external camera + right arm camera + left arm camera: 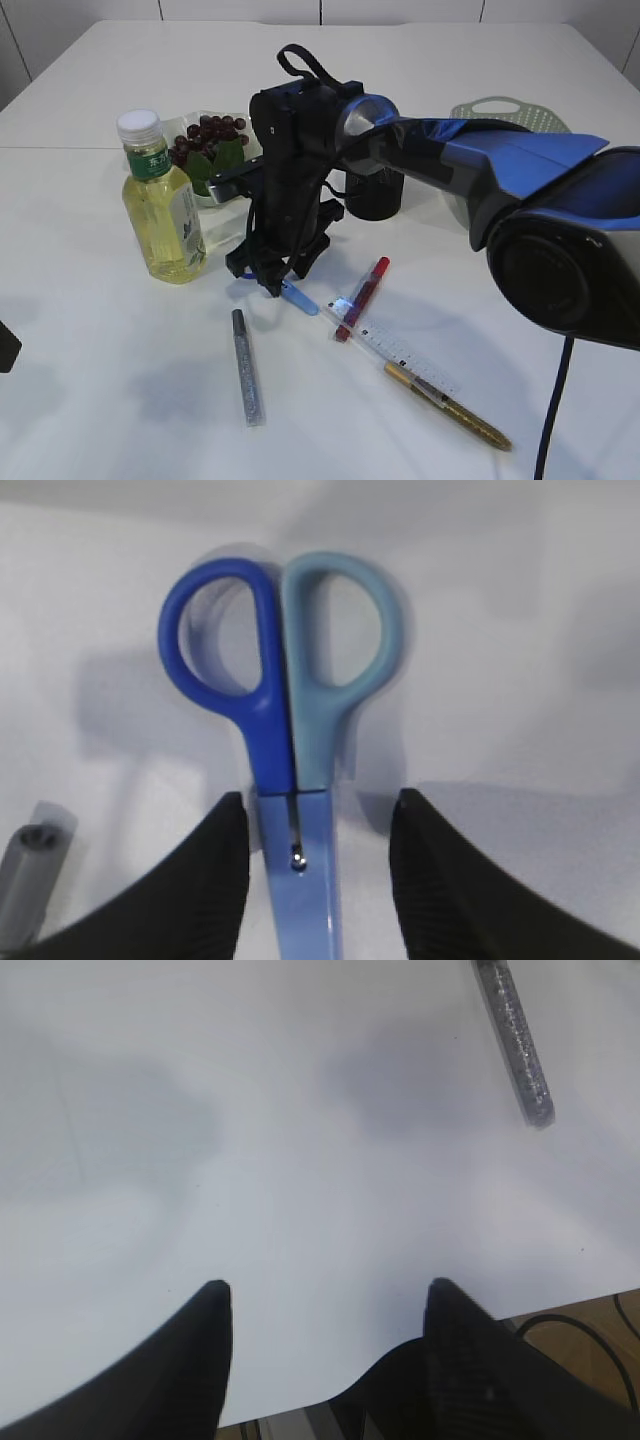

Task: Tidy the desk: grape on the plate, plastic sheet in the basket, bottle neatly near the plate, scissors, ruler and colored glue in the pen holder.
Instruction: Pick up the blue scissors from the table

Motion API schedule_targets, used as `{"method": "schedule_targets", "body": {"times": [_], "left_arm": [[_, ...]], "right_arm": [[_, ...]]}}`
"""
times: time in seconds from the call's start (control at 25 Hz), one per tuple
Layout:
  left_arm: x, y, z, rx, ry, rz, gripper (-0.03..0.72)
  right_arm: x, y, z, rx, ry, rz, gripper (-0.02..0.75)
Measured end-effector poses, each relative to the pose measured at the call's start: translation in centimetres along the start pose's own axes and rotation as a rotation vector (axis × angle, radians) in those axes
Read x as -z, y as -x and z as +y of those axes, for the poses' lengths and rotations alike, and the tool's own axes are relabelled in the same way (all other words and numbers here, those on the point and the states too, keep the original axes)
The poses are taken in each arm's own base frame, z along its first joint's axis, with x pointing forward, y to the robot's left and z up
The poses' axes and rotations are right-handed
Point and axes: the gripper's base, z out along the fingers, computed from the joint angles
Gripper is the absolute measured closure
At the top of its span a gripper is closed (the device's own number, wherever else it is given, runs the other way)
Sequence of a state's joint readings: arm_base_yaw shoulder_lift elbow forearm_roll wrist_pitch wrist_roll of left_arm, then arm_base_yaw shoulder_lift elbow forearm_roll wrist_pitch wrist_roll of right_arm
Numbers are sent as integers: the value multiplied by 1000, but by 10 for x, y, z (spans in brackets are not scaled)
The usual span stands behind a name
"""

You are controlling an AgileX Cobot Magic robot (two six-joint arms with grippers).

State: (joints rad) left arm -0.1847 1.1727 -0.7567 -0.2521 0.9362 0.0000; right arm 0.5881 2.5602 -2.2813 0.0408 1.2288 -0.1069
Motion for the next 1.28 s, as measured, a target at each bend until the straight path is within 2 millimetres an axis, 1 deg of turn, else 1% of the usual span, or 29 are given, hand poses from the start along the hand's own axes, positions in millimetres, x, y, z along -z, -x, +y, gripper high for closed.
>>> {"method": "schedule_targets", "body": {"times": [0.72, 0.8, 0.96, 1.16, 1.28], "left_arm": [[0, 1, 0, 0, 0, -6, 245], [0, 1, 0, 0, 0, -6, 245], [0, 1, 0, 0, 0, -6, 245], [0, 1, 0, 0, 0, -6, 245], [0, 1, 0, 0, 0, -6, 245]], "right_arm": [[-4, 0, 1, -12, 10, 3, 367], [-4, 0, 1, -11, 8, 4, 405], [-4, 0, 1, -12, 10, 3, 530], [-4, 1, 3, -22, 40, 0, 573], [-4, 1, 4, -24, 43, -1, 579]]}}
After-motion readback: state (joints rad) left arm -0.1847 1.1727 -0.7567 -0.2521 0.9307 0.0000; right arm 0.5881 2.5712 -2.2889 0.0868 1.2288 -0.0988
